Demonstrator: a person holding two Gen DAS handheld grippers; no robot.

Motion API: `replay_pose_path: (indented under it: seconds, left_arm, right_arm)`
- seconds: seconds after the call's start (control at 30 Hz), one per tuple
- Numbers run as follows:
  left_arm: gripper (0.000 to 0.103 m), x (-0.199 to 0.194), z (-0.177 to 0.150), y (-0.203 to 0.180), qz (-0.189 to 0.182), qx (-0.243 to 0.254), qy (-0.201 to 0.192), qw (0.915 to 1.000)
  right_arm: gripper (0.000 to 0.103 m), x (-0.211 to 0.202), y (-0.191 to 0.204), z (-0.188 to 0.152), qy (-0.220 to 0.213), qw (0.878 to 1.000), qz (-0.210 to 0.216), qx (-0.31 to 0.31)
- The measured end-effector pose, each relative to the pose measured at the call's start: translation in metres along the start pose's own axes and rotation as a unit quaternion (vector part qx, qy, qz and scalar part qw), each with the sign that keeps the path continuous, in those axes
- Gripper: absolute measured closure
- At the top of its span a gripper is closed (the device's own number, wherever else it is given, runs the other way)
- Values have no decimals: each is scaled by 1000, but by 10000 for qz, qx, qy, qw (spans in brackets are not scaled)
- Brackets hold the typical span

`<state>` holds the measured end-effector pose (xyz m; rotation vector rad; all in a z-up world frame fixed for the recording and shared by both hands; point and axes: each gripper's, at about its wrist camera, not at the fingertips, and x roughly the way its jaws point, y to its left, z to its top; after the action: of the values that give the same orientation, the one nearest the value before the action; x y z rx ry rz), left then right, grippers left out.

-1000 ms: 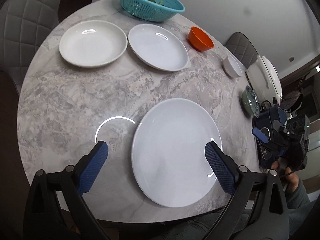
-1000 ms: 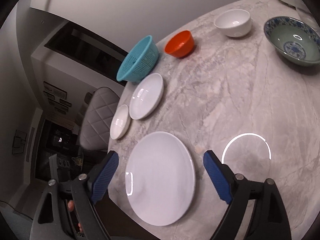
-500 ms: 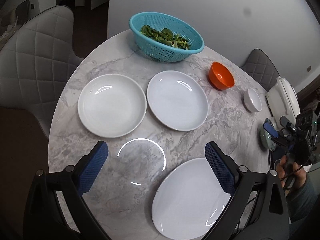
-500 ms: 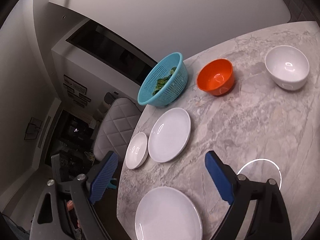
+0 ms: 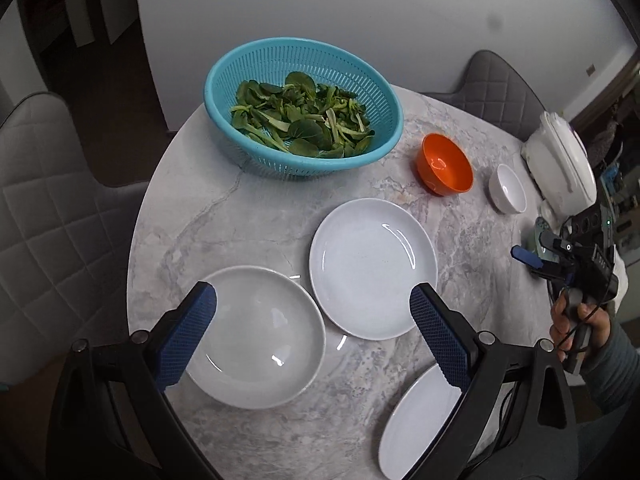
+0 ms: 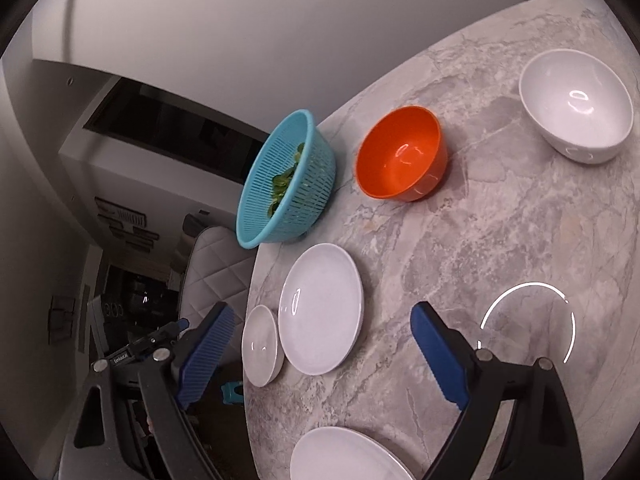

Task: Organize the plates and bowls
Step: 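Open both grippers and move them to the medium white plate by the colander, then close both grippers on the rim of the medium white plate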

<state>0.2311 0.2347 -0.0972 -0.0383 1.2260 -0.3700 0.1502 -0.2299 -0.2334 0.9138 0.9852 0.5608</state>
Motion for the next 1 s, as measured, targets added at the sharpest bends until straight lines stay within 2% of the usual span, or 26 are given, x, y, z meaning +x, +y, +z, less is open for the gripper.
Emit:
replay_pose_path:
  seconds: [0.13, 0.17, 0.4, 0.57, 0.67, 0.83, 0.93, 1.0]
  left_arm:
    - [4, 33, 22, 8, -301, 340, 394, 9982]
    - [4, 41, 25, 7, -459, 391, 468, 9971]
    - [4, 98, 46, 8, -906, 743, 916, 9889]
    - [4, 132, 50, 2, -983, 891, 1157, 9844]
    - [5, 146, 51, 4, -1073, 789, 1239, 9833]
    - [5, 166, 49, 5, -1190, 791, 1437, 9792]
    - [6, 170, 43, 2, -1224, 869, 1519, 9769]
    - [11, 172, 42, -1, -1291, 938, 1521, 9754]
  right_arm:
    - [11, 22, -10, 1, 146, 9991, -6, 388]
    - [11, 28, -11, 2, 184, 9989, -4, 420]
    - [11, 70, -16, 0, 416, 9980, -50, 467]
    - [11, 91, -24, -7, 642, 9964, -76, 545]
    - [11, 100, -31, -9, 833, 9945, -171, 609]
    - [16, 107, -33, -10, 984, 9936, -156, 530]
    - [16, 109, -30, -9, 1065, 9931, -173, 467]
    - [19, 110, -30, -10, 1120, 9926, -155, 441]
